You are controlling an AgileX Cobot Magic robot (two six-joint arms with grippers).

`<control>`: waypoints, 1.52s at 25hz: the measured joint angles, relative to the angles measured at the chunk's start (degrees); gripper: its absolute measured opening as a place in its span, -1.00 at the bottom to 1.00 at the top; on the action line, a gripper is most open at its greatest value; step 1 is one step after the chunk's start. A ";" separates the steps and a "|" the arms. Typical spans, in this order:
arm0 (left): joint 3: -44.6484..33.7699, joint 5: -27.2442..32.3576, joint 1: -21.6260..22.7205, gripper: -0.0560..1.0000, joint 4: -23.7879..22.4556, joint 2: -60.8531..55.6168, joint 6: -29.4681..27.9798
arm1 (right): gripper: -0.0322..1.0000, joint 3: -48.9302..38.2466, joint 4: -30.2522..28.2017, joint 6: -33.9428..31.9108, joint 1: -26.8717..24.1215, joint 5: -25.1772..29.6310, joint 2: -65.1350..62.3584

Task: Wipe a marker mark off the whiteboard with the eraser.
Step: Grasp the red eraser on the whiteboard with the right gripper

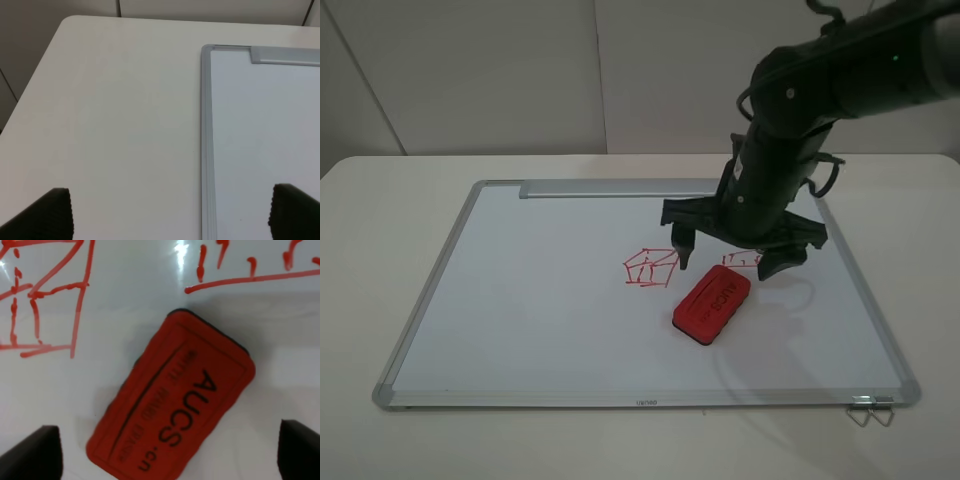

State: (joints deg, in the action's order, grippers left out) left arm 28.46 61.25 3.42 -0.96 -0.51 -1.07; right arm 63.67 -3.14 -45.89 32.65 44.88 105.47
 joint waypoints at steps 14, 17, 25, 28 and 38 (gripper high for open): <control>0.00 0.00 0.00 0.58 0.00 0.00 0.00 | 0.55 0.11 -9.13 -17.28 0.83 -0.45 4.86; 0.00 0.00 0.00 0.58 0.00 0.00 0.00 | 0.55 0.20 -9.19 -19.96 0.83 -0.62 4.95; 0.00 0.00 0.00 0.58 0.00 0.00 0.00 | 0.42 0.19 -8.26 -22.29 1.46 -2.16 6.05; 0.00 0.00 0.00 0.58 0.00 0.00 0.00 | 0.41 0.19 -7.60 -22.29 1.46 -2.35 6.72; 0.00 0.00 0.00 0.58 0.00 0.00 0.00 | 0.41 0.19 -4.56 -22.29 1.46 -3.19 7.54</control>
State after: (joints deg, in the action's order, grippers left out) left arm 28.46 61.25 3.42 -0.96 -0.51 -1.07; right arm 63.85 -7.70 -68.18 34.11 41.69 113.01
